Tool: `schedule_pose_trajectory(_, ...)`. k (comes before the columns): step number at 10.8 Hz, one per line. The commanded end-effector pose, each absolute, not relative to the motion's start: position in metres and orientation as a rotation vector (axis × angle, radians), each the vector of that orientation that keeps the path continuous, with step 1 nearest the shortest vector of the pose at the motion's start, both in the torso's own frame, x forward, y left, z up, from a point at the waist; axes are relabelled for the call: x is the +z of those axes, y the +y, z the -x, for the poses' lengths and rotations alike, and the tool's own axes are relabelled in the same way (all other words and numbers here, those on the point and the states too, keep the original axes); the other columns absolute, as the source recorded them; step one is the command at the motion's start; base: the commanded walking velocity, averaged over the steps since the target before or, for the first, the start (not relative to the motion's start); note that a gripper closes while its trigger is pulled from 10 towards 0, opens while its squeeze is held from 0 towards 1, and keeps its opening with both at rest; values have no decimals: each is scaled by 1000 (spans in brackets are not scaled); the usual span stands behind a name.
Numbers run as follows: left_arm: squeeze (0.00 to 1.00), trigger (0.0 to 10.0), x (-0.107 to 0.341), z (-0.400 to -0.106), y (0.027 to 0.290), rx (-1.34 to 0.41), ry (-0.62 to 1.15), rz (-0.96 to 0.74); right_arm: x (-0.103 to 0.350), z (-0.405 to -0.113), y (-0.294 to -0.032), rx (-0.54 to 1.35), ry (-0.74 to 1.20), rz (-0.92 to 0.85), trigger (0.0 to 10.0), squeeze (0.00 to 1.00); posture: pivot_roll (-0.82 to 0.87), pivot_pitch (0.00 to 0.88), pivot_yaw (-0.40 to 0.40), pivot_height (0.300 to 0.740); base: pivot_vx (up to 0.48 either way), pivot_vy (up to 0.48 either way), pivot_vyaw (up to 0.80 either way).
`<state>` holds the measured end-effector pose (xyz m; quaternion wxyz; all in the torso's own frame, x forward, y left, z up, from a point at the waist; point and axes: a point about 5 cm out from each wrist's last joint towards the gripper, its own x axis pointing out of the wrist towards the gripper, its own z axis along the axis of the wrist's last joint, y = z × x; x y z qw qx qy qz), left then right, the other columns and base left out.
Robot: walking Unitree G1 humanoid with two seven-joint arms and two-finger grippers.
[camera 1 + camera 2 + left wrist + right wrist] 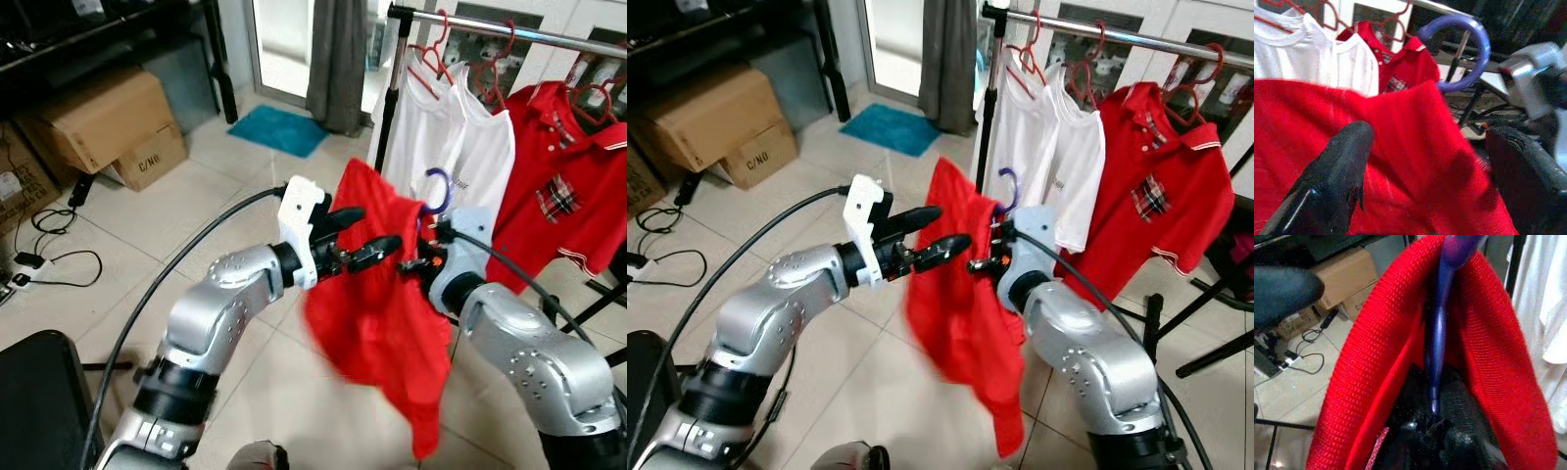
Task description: Hang hanger
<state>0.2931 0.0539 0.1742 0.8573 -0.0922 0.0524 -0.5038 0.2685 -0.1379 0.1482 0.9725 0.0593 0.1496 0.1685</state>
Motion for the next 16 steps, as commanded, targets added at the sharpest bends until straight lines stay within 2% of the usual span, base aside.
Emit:
schedule_pose_trajectory(1,0,10000,177,-294,53,-1081,103,197,162,-271,-136,348,243,-104,10000,0,47,25,44,740,0,0,0)
schedule_pose_trajectory(4,0,10000,165,-307,51,-1057,152,134,169,-272,-131,370,209,-101,10000,0,45,10,54,740,0,0,0)
schedule_pose_trajectory(5,0,1647,165,-316,50,-1018,130,121,170,-271,-128,380,202,-96,10000,0,44,6,59,740,0,0,0)
schedule_pose_trajectory(6,0,0,167,-319,49,-1015,109,135,170,-271,-127,384,200,-95,10000,0,42,4,62,740,0,0,0)
schedule_pose_trajectory(9,0,275,176,-322,37,-1097,66,175,168,-268,-122,391,202,-92,10000,0,38,0,74,740,0,0,0)
schedule_pose_trajectory(10,0,3765,177,-319,36,-1137,64,172,167,-268,-122,393,202,-91,10000,0,37,0,75,740,0,0,0)
schedule_pose_trajectory(11,0,10000,176,-319,36,-1131,70,146,166,-267,-120,395,204,-89,10000,0,36,0,77,740,0,0,0)
schedule_pose_trajectory(13,0,10000,175,-312,34,-1212,74,98,165,-267,-119,402,208,-85,10000,0,37,0,77,740,0,0,0)
schedule_pose_trajectory(14,0,10000,172,-305,35,-1275,92,-41,164,-267,-119,406,212,-82,10000,0,38,0,80,740,0,0,0)
schedule_pose_trajectory(15,0,10000,171,-304,37,-1271,90,-93,164,-266,-118,406,213,-81,10000,0,38,0,82,740,0,0,0)
schedule_pose_trajectory(16,0,10000,175,-309,42,-1181,65,-104,163,-266,-118,405,215,-82,10000,0,39,0,85,740,0,0,0)
